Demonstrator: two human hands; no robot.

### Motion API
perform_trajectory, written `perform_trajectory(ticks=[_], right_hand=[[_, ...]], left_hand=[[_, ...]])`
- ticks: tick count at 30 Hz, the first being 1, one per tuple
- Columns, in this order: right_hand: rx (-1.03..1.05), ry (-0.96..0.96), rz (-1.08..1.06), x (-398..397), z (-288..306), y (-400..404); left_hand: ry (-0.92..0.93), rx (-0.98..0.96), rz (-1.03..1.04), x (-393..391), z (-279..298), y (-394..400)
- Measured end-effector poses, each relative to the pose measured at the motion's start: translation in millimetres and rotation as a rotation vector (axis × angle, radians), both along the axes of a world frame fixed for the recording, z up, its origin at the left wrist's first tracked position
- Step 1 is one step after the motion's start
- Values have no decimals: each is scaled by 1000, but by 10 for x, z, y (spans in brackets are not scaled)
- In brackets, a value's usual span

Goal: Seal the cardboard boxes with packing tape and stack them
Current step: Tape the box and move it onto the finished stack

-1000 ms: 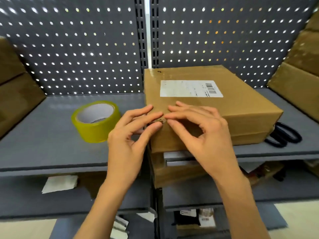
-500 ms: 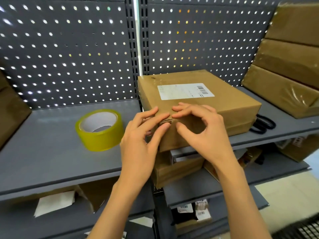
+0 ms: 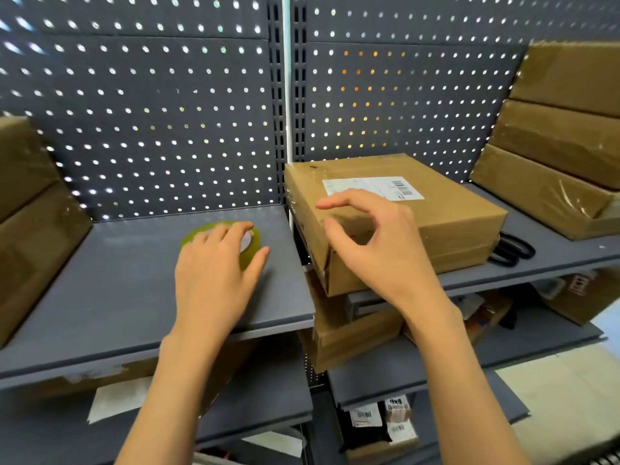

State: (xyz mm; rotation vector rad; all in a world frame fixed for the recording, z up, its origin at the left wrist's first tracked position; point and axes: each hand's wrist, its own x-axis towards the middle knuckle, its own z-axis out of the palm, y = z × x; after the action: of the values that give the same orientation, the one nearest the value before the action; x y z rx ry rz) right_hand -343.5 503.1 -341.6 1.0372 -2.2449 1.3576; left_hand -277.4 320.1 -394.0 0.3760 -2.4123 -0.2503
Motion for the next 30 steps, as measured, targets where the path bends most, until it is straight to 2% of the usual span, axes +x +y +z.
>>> perform_trajectory(ticks=[4,7,10,13,16,19,21,23,26,30], right_hand=[[14,27,22,47,-25,-123],[18,35,27,60,-48,-147],[11,34,22,54,-66,-131],[-47,-6,32,24,-26,-119],[-150,-113,90,-21,92,-144],[-315,-257,202,-79,243,-174],[-384,-382,309,-117,331,-170],[-367,-462,449,-161,371,-117],[-269,-376,620,-207,342,6],[-229,-233,627,-272,280,140]], left_hand=[[-220,-66,69,-41,-28,-78],[-212,-109,62,-45,-34,-74],[-144,-33,40,-7,26,-45],[10,286,4,50,226,8],[327,541,-210,77,496,184],[484,703,-393,148,707,458],[519,756,-459,201,720,609],[543,783,-466,239,666,758],[540,773,-426,251,617,979],[543,715,-344,249,604,1226]])
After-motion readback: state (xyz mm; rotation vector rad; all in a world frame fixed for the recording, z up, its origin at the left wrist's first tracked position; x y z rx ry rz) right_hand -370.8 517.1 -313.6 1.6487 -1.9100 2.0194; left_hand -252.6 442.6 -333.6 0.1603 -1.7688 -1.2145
